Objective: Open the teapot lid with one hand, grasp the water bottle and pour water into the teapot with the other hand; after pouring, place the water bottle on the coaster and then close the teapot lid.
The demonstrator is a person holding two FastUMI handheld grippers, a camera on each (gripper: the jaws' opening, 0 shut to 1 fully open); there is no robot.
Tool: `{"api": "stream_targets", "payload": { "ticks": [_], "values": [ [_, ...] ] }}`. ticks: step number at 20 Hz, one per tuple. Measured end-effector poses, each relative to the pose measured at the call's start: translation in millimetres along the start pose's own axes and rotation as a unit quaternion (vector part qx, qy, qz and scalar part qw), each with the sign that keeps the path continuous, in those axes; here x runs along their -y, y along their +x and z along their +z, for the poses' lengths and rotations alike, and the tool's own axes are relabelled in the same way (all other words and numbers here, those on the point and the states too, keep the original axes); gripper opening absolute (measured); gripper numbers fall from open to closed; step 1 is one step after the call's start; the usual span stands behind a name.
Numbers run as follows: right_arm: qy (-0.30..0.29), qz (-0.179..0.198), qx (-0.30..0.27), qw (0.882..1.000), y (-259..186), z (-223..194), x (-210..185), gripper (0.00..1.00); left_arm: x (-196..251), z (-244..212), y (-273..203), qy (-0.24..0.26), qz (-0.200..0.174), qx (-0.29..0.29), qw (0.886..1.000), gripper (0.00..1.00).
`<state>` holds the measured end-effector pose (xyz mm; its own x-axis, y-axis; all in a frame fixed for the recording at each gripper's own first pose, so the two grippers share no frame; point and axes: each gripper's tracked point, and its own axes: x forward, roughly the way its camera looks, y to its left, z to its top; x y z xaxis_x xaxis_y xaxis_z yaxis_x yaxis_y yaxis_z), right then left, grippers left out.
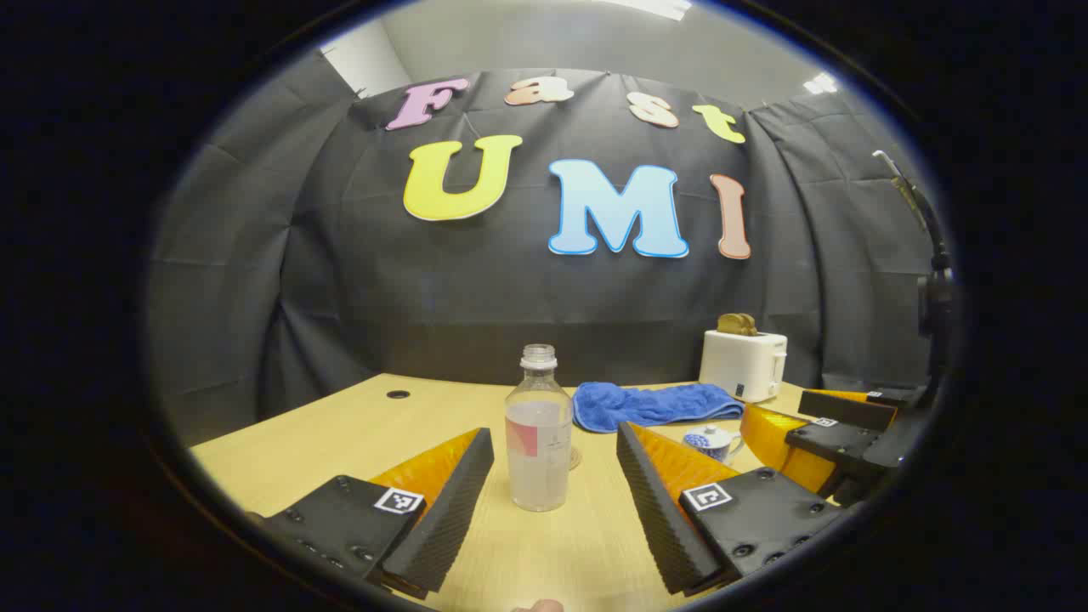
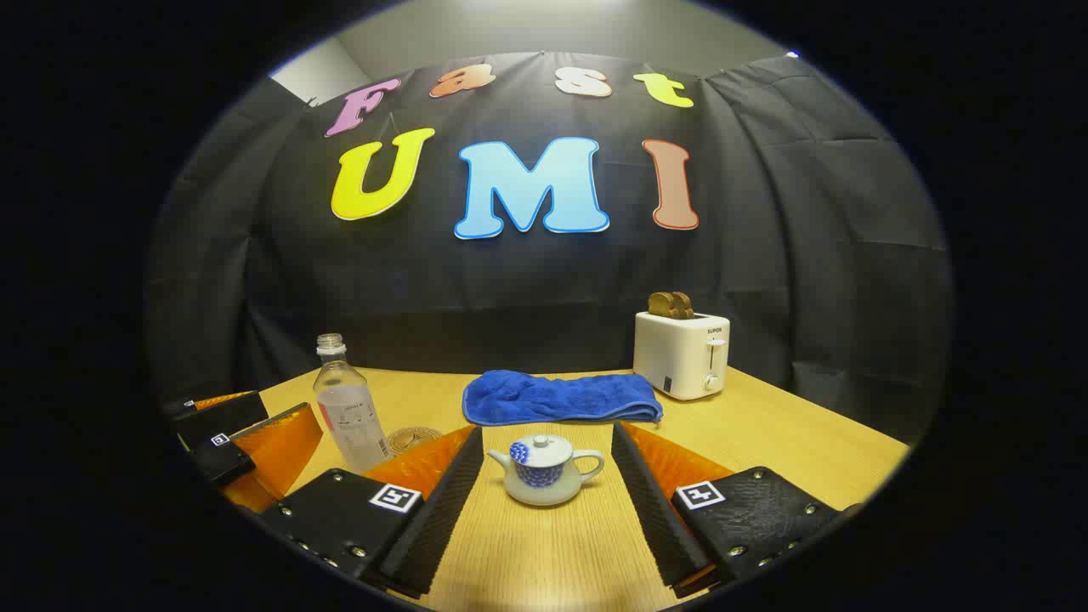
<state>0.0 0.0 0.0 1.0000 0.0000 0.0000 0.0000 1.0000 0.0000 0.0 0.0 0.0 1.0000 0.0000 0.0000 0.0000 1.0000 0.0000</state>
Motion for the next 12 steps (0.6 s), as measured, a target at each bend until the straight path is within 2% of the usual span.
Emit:
{"api": "stream_targets", "payload": {
  "ticks": [12],
  "values": [
    [0.0,0.001,-0.004,1.0,1.7,-2.8,-1.8,0.92,2.8,-0.6,1.8,0.005,-0.003,0.0,1.0,1.0]
  ]
}}
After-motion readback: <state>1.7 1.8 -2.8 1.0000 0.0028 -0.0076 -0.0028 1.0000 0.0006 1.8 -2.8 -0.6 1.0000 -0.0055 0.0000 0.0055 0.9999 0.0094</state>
